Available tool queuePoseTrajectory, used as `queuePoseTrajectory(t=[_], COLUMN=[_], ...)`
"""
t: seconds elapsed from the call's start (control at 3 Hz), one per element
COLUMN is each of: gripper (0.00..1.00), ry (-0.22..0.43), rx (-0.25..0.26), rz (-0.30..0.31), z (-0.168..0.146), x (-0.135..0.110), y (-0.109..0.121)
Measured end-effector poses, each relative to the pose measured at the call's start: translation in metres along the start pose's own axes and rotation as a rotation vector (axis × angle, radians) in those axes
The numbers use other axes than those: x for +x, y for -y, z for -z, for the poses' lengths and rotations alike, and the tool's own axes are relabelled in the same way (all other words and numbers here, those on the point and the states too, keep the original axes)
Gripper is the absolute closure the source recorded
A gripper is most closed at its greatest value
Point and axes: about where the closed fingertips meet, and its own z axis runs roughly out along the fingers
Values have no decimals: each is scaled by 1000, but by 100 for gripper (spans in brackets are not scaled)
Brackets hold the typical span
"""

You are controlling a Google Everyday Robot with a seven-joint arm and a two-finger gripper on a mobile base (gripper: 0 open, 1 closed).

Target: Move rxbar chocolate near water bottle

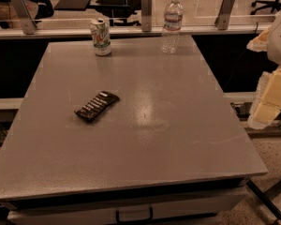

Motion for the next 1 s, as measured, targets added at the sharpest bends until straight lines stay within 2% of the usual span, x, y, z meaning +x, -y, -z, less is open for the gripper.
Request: queuePoseTrajectory(t=[0.33,0.67,1.0], gripper=[0,0,0], ry=[0,24,60], rx=[0,-6,-37], rz=[0,42,119], z=[0,-4,-20], x=[0,-21,-58], y=[0,5,10])
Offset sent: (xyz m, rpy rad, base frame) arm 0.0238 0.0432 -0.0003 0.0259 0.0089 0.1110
